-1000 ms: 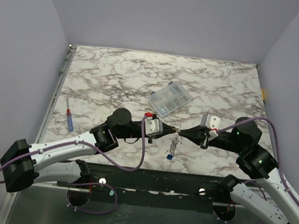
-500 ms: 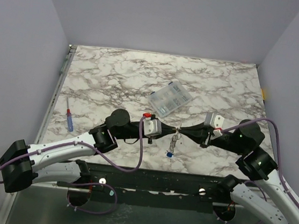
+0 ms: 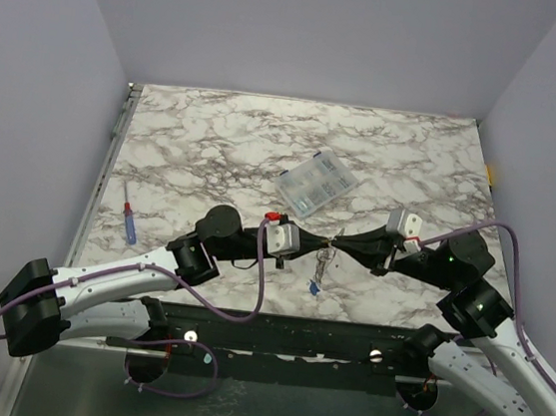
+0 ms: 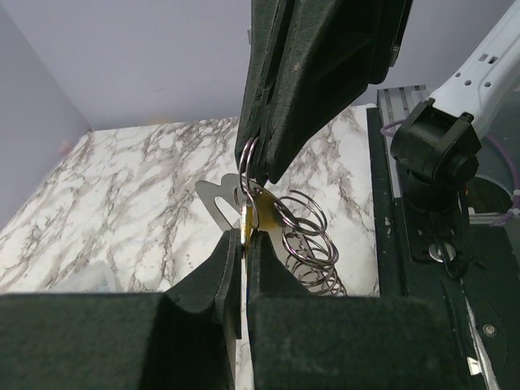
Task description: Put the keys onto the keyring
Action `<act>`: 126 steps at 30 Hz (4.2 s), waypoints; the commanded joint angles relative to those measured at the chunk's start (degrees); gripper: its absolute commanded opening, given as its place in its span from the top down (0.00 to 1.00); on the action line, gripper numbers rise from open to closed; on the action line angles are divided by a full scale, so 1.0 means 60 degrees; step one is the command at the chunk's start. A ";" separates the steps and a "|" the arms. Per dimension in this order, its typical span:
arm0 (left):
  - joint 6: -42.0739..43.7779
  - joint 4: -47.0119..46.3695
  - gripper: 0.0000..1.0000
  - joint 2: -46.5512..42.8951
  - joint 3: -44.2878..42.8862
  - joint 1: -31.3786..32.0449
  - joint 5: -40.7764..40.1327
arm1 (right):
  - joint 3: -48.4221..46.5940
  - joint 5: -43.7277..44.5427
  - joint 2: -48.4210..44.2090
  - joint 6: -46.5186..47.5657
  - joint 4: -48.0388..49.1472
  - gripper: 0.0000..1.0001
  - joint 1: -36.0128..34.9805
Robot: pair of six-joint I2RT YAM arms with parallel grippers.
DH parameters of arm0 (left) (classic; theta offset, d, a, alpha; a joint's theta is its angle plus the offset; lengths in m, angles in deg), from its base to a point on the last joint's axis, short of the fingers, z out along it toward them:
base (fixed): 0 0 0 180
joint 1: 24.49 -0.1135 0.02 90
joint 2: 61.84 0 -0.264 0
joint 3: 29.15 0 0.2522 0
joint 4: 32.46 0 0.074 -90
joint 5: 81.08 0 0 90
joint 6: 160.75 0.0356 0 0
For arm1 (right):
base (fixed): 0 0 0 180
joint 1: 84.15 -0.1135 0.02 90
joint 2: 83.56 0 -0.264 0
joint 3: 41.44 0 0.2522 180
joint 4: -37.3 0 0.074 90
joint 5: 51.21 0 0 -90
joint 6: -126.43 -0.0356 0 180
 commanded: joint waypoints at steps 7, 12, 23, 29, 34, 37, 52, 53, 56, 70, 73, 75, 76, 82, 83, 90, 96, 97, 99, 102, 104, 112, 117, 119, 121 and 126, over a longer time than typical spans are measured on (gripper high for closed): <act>0.0010 0.0036 1.00 0.0061 0.0223 0.0311 -0.0493 | 0.0299 0.0537 -0.0315 -0.0550 0.1542 0.99 -0.0048; -0.0008 0.0057 0.77 0.0041 0.0157 0.0357 -0.0797 | 0.0310 0.0432 -0.0279 -0.0596 0.1513 0.99 -0.0043; 0.0429 0.1005 0.39 -0.1906 0.0296 0.0357 -0.2206 | 0.0188 0.0190 -0.0288 -0.0241 0.0589 1.00 -0.0048; 0.0394 0.1496 0.53 -0.1987 -0.0133 0.0357 -0.1798 | 0.0015 -0.0432 -0.0063 -0.0063 0.0336 0.99 -0.0052; 0.0218 0.1496 0.57 -0.1511 -0.0535 0.0365 -0.0922 | 0.0072 -0.0791 -0.0041 -0.0041 0.0522 0.99 -0.0049; 0.0110 0.1486 0.59 -0.1152 -0.0761 0.0365 -0.0260 | 0.0044 -0.0962 0.0036 -0.0001 0.0517 0.99 -0.0052; 0.0105 0.1485 0.60 -0.0894 -0.0648 0.0372 0.0191 | -0.0002 -0.0709 0.0048 0.0135 0.0640 0.99 -0.0051; 0.0115 0.1486 0.59 -0.0935 -0.0627 0.0375 0.0164 | -0.0014 -0.0695 0.0054 0.0136 0.0640 0.99 -0.0044; 0.0150 0.1486 0.58 -0.1024 -0.0562 0.0373 0.0087 | -0.0042 -0.0704 0.0087 0.0122 0.0639 0.99 -0.0039; 0.0221 0.1459 0.72 -0.0664 -0.0523 0.0374 -0.0041 | -0.0131 -0.0824 0.0162 -0.0036 0.0772 0.99 -0.0042; 0.0146 0.1388 0.73 -0.0551 -0.0559 0.0372 -0.0049 | -0.0124 -0.0887 0.0179 -0.0040 0.0757 0.99 -0.0048; 0.0159 0.1370 0.77 -0.0506 -0.0557 0.0373 -0.0054 | -0.0130 -0.0955 0.0165 -0.0040 0.0770 0.99 -0.0048; 0.0162 0.1349 0.79 -0.0503 -0.0568 0.0372 -0.0061 | -0.0118 -0.0986 0.0164 -0.0047 0.0771 0.99 -0.0051; 0.0125 0.1208 1.00 -0.0516 -0.0529 0.0372 -0.0076 | -0.0117 -0.1174 0.0172 -0.0076 0.0772 0.99 -0.0050; 0.0114 0.1204 1.00 -0.0541 -0.0526 0.0375 -0.0095 | -0.0122 -0.1175 0.0154 -0.0081 0.0772 0.99 -0.0050; 0.0097 0.1308 1.00 -0.0806 -0.0443 0.0376 -0.0251 | -0.0244 -0.1116 0.0262 -0.0039 0.0364 0.90 -0.0039; 0.0348 0.1862 1.00 -0.0832 -0.0624 0.0379 -0.0416 | -0.1072 -0.0809 0.0702 0.0699 -0.1266 0.62 -0.0050; 0.0360 0.1879 1.00 -0.0831 -0.0615 0.0372 -0.0458 | -0.1223 -0.0750 0.0770 0.0869 -0.1552 0.59 -0.0048; 0.0407 0.1930 1.00 -0.0809 -0.0634 0.0379 -0.0559 | -0.1592 -0.0606 0.0948 0.1170 -0.2172 0.53 -0.0050; 0.0470 0.2047 1.00 -0.0721 -0.0708 0.0372 -0.0633 | -0.2181 -0.0401 0.1360 0.1602 -0.3260 0.47 -0.0049; 0.0502 0.2136 1.00 -0.0626 -0.0763 0.0372 -0.0702 | -0.2689 -0.0310 0.1757 0.1875 -0.4128 0.45 -0.0044; 0.0608 0.2571 1.00 -0.0093 -0.1028 0.0372 -0.0699 | -0.3015 -0.0113 0.2232 0.2261 -0.5047 0.45 -0.0048; 0.0543 0.2655 1.00 0.0086 -0.1111 0.0372 -0.0503 | -0.2753 -0.0201 0.2352 0.2467 -0.5127 0.50 -0.0051; 0.0515 0.2686 1.00 0.0152 -0.1125 0.0372 -0.0383 | -0.2662 -0.0151 0.2429 0.2581 -0.5173 0.52 -0.0051; 0.0480 0.2708 1.00 0.0223 -0.1151 0.0372 -0.0230 | -0.2539 -0.0202 0.2502 0.2626 -0.5130 0.54 -0.0045; 0.0393 0.2817 1.00 0.0437 -0.1270 0.0380 0.0037 | -0.2326 -0.0237 0.2668 0.2787 -0.5029 0.55 -0.0061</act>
